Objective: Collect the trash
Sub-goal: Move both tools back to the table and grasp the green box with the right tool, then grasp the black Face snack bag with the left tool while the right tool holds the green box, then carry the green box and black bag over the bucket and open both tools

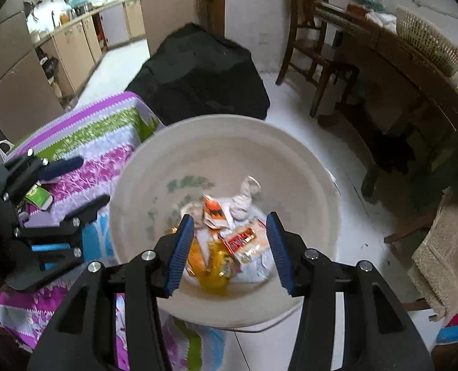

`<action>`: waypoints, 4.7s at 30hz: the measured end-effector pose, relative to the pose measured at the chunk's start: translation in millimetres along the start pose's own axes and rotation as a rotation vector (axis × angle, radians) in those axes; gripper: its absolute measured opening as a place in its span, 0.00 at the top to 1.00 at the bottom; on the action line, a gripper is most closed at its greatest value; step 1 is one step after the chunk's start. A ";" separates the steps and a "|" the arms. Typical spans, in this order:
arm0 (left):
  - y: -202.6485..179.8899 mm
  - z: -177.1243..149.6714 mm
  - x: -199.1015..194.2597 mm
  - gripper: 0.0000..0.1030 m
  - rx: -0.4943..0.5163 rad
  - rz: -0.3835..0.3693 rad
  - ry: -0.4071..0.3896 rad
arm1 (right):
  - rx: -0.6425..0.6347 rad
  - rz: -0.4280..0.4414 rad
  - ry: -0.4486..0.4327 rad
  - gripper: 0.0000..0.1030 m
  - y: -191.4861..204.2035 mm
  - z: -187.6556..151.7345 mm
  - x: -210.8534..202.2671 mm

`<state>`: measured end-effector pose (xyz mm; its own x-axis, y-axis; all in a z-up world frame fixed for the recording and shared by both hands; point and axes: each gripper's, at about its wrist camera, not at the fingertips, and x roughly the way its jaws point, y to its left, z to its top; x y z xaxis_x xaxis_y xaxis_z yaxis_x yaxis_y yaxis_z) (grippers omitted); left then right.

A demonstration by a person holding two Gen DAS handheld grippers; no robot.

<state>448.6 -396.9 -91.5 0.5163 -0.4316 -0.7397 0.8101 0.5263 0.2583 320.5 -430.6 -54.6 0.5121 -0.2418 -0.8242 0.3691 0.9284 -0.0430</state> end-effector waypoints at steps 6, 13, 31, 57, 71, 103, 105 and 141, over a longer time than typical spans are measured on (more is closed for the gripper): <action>29.3 -56.4 -8.0 0.45 -0.126 0.053 0.037 | -0.097 -0.030 -0.172 0.54 55.3 -23.1 -16.2; 72.7 -116.0 -24.9 0.45 -0.289 0.082 0.077 | -0.176 0.072 -0.213 0.52 119.8 -52.0 -4.4; 184.4 -287.6 -98.0 0.41 -0.697 0.211 0.170 | -0.531 0.425 -0.180 0.52 275.3 -36.7 27.7; 218.5 -333.8 -138.2 0.38 -0.831 0.240 0.146 | -0.623 0.633 0.019 0.77 287.7 -121.2 6.4; 163.7 -292.5 -149.9 0.25 -0.865 0.203 0.032 | -0.183 0.308 -0.041 0.75 194.9 -164.4 -3.6; 144.8 -308.8 -123.8 0.28 -0.505 0.224 0.139 | -0.182 0.363 -0.079 0.57 194.7 -168.0 -7.6; 146.9 -308.7 -122.8 0.28 -0.516 0.226 0.138 | -0.204 0.352 -0.079 0.66 197.0 -169.3 -7.6; 122.6 -177.0 -154.7 0.63 -0.355 0.367 -0.029 | -0.127 0.422 -0.220 0.77 152.0 -100.5 -75.0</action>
<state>418.9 -135.9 -55.4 0.7607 -0.1891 -0.6209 0.4320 0.8615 0.2669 260.3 -243.0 -56.1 0.7534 0.1212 -0.6463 0.0040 0.9820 0.1888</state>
